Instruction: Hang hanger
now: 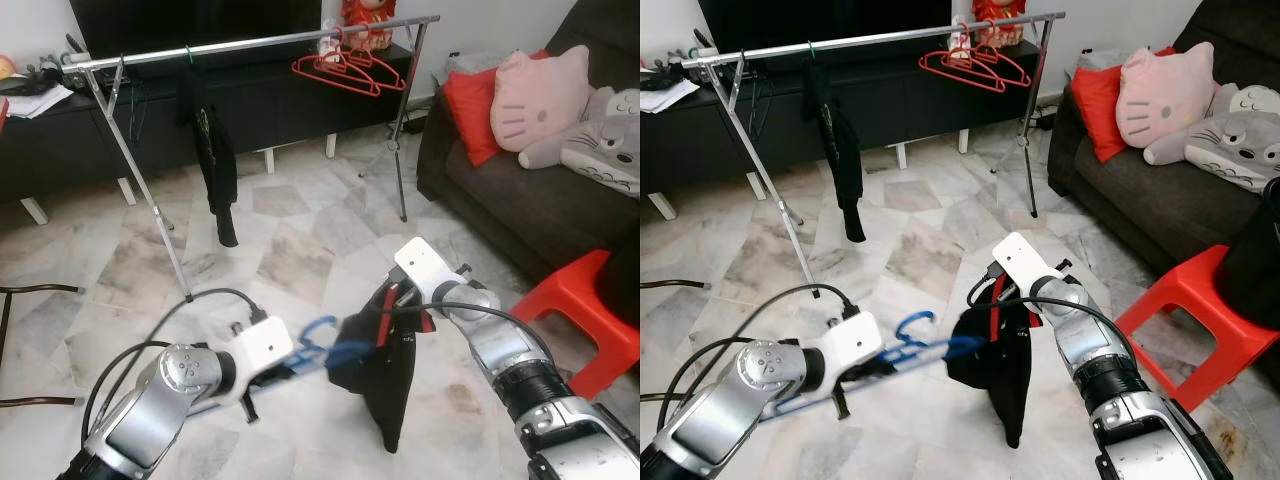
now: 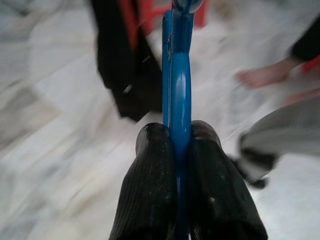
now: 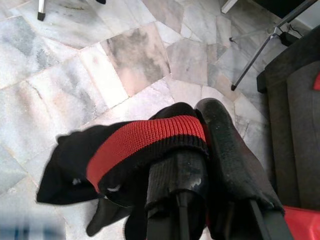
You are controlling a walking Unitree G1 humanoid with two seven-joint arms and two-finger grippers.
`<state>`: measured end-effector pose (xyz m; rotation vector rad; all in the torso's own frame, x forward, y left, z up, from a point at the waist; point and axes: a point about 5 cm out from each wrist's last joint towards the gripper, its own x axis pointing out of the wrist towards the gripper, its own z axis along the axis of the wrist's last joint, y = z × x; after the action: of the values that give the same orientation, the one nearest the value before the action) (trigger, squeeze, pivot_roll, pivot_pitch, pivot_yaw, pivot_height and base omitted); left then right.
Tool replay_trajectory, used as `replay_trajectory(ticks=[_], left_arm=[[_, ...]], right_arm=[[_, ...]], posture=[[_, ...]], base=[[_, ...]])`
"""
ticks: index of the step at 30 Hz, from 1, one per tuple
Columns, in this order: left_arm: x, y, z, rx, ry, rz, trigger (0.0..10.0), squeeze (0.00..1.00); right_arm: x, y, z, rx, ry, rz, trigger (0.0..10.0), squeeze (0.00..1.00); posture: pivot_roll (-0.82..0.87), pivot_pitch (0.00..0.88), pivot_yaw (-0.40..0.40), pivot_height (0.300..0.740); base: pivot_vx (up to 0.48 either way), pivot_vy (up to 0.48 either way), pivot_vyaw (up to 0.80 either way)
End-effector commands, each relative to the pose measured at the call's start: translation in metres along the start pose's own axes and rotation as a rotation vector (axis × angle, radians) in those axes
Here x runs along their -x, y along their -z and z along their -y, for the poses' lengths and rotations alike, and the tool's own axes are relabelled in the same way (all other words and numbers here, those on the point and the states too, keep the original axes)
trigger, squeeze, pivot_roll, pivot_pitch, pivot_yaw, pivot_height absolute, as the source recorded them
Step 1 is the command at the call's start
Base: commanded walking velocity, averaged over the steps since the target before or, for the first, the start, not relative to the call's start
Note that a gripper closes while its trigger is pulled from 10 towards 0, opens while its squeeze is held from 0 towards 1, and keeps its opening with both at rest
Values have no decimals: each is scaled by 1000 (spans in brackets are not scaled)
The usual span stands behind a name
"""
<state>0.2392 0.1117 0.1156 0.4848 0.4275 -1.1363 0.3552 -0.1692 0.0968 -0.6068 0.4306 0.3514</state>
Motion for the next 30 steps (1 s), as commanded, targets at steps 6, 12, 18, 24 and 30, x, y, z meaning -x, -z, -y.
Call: replay_trajectory(ticks=[6,12,18,24,30], left_arm=[[7,-35,-3,43,-5,217,10000,0],[8,-40,-22,53,-160,186,10000,0],[6,-29,-21,44,-174,57,10000,0],[-1,-14,-20,97,-197,-40,10000,0],[-4,-14,-19,121,-206,-34,10000,0]], right_arm=[[-2,-8,4,2,16,28,10000,0],[-3,-9,4,-3,14,29,10000,0],[-3,-9,2,-11,15,31,10000,0],[-4,-9,1,-17,16,32,10000,0],[-4,-9,1,-21,19,33,10000,0]], posture=[[-40,0,-58,740],[-42,0,-58,740],[-40,0,-56,740],[-39,0,-54,740],[-39,0,-53,740]], base=[[0,0,0],[0,0,0],[0,0,0],[0,0,0],[0,0,0]])
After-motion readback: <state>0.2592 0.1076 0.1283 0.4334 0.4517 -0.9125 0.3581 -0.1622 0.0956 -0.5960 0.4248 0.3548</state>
